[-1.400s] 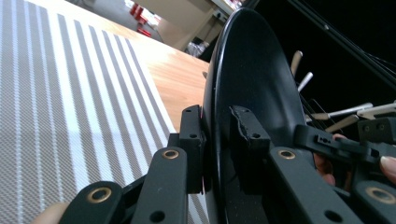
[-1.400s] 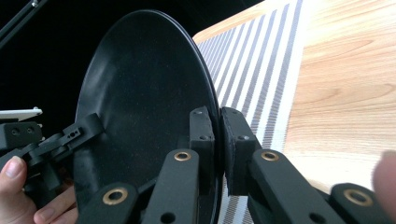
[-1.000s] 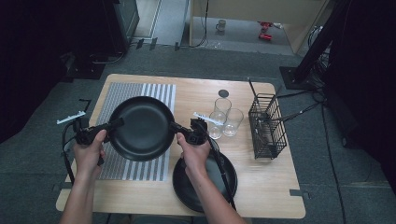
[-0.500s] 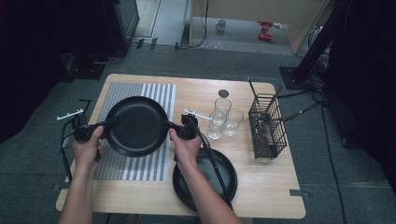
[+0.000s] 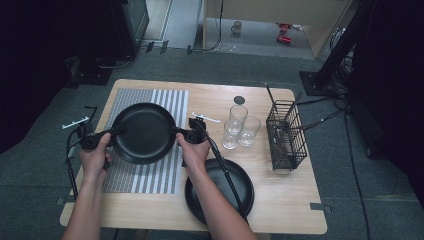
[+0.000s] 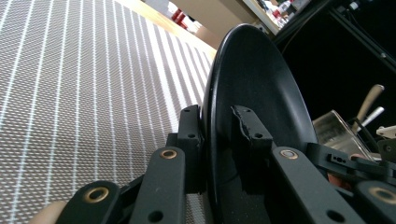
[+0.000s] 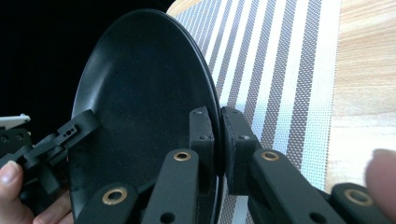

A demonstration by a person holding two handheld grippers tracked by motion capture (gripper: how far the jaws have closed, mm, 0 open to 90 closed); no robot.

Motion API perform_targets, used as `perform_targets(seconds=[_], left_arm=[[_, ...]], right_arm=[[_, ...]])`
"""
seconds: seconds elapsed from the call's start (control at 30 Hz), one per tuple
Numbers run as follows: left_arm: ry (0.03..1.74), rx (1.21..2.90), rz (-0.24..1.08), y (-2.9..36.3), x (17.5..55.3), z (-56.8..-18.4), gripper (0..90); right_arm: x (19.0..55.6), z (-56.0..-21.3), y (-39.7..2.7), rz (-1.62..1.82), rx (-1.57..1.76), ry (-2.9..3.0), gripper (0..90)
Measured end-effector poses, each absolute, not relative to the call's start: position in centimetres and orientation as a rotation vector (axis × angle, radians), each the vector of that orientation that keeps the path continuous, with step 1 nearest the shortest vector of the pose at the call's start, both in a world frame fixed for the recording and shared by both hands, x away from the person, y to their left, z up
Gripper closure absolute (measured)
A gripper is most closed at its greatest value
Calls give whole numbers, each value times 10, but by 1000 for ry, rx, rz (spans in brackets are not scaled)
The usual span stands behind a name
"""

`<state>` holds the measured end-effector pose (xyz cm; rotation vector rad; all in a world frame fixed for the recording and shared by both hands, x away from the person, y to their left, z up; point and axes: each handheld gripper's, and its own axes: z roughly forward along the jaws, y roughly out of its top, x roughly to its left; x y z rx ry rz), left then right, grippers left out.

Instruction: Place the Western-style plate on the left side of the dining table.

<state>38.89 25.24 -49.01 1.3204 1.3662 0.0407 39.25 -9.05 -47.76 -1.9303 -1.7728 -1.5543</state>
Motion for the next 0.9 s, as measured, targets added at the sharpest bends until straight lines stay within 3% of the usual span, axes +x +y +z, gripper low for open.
perform_targets(seconds=[0.9], left_arm=[[1458, 1331, 151, 254, 411, -513, 744]], right_arm=[[432, -512, -77, -1423, -1967, -1736, 836]])
